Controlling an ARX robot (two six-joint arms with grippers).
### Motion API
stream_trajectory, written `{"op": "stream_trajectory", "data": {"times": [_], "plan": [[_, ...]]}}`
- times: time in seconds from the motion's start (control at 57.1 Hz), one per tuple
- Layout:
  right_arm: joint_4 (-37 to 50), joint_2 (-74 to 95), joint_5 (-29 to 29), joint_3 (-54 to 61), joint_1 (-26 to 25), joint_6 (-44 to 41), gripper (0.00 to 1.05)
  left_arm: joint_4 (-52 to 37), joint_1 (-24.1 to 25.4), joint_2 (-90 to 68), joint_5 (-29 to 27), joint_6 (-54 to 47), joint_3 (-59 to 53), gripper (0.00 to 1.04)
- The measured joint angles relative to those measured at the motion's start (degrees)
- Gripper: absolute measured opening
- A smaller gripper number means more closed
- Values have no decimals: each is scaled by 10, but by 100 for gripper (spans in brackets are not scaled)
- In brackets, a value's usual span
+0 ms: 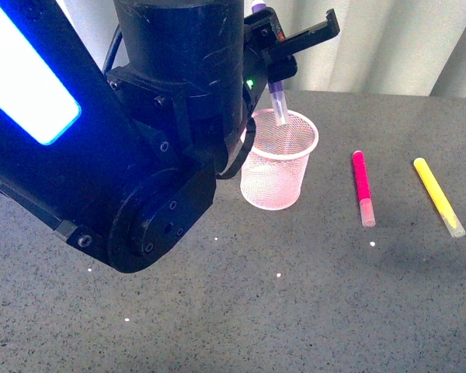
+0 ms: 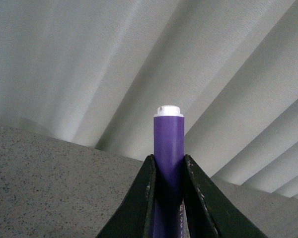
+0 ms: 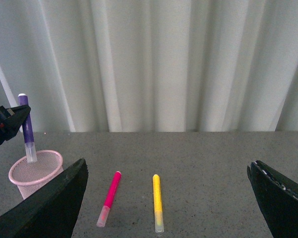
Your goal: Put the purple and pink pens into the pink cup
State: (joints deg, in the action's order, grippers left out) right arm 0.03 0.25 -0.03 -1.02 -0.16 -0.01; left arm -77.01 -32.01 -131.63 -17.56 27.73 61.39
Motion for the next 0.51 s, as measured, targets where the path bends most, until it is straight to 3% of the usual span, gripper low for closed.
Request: {"op": "stream_trajectory", "data": {"times": [0.123, 0.508], "plan": [[0, 0, 0, 0, 0, 0, 98, -2, 0, -3, -3, 0, -4, 12], [0, 0, 0, 0, 0, 0, 98, -14, 0, -4, 2, 5, -21, 90]]}}
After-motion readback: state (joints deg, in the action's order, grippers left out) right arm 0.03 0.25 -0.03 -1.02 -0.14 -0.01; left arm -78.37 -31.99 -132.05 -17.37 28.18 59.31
